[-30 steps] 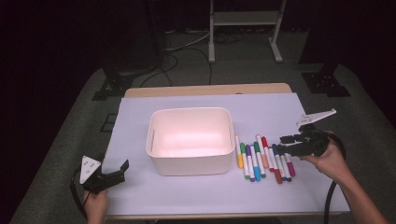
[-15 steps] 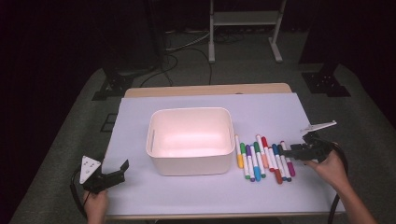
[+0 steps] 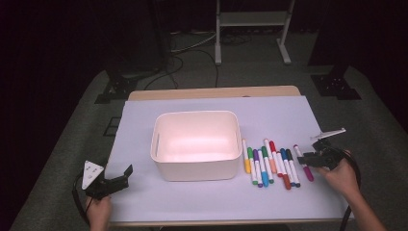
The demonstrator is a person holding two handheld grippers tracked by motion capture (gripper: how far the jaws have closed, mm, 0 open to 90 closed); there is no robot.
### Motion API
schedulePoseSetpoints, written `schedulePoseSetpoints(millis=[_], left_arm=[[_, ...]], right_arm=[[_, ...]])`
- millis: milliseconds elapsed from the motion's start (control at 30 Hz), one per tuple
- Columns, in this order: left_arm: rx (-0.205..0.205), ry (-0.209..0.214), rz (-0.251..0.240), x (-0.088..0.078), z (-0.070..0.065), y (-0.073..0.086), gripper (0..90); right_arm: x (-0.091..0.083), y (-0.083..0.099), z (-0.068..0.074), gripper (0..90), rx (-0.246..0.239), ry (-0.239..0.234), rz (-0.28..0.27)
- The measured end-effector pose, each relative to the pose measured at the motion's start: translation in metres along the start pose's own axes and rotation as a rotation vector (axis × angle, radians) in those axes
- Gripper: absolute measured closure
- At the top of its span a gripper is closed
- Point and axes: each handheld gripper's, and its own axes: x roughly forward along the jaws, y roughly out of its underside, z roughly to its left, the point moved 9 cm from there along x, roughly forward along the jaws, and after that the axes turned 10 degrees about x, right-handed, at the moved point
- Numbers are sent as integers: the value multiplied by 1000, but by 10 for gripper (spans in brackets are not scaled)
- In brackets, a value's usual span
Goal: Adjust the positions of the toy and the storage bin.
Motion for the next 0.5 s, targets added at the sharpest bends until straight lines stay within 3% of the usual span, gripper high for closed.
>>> schedulePoseSetpoints(millis=[100, 233, 400, 467, 500], left_arm=[[0, -1, -1, 0, 0, 0, 6], [-1, -1, -2, 0, 0, 0, 5], [-2, -2, -1, 0, 0, 0, 5], [-4, -2, -1, 0, 0, 0, 5], [-2, -2, -1, 0, 0, 0, 5]], right_arm=[[-1, 2, -2, 699, -11, 37, -7], [-2, 3, -3, 753, -4, 42, -2], [-5, 5, -1, 759, 28, 0, 12], [-9, 5, 3, 759, 32, -22, 12], [-17, 1, 12, 759, 32, -56, 1]])
